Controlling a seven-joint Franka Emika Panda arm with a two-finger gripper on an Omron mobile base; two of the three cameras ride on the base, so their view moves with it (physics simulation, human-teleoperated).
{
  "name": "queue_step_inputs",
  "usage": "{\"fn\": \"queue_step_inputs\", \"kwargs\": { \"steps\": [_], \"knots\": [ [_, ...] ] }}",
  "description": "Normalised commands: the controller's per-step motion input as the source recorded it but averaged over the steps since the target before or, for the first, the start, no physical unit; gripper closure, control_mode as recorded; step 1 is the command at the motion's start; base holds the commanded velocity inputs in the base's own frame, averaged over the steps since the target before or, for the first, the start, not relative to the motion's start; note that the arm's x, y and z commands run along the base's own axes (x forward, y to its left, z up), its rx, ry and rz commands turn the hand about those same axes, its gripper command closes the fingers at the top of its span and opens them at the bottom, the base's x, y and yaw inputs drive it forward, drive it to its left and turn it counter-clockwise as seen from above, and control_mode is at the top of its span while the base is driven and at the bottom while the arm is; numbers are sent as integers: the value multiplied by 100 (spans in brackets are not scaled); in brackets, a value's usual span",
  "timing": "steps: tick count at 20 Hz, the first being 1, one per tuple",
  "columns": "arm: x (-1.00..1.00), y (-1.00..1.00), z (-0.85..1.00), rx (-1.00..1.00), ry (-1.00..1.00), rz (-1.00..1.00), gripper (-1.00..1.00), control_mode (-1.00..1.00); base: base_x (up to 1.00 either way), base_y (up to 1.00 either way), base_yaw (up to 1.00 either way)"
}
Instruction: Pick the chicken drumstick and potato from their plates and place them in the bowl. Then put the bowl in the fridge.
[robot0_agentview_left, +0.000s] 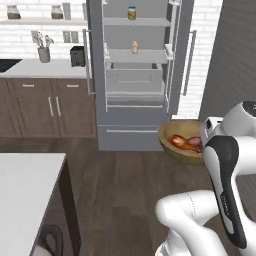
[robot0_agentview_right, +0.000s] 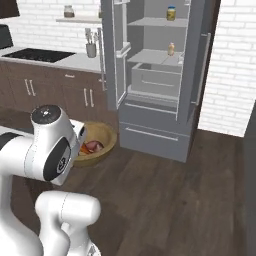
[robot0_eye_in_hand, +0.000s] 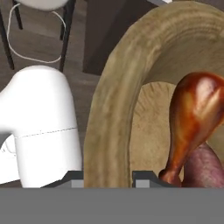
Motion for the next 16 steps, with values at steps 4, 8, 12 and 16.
{"fn": "queue_step_inputs", "kwargs": {
  "steps": [4, 8, 12, 16],
  "knots": [
    [0, 0, 0, 0, 0, 0, 100, 100, 100, 13, -5],
    [0, 0, 0, 0, 0, 0, 100, 100, 100, 0, 0],
    [0, 0, 0, 0, 0, 0, 100, 100, 100, 0, 0],
    [0, 0, 0, 0, 0, 0, 100, 100, 100, 6, 0]
  ]
}}
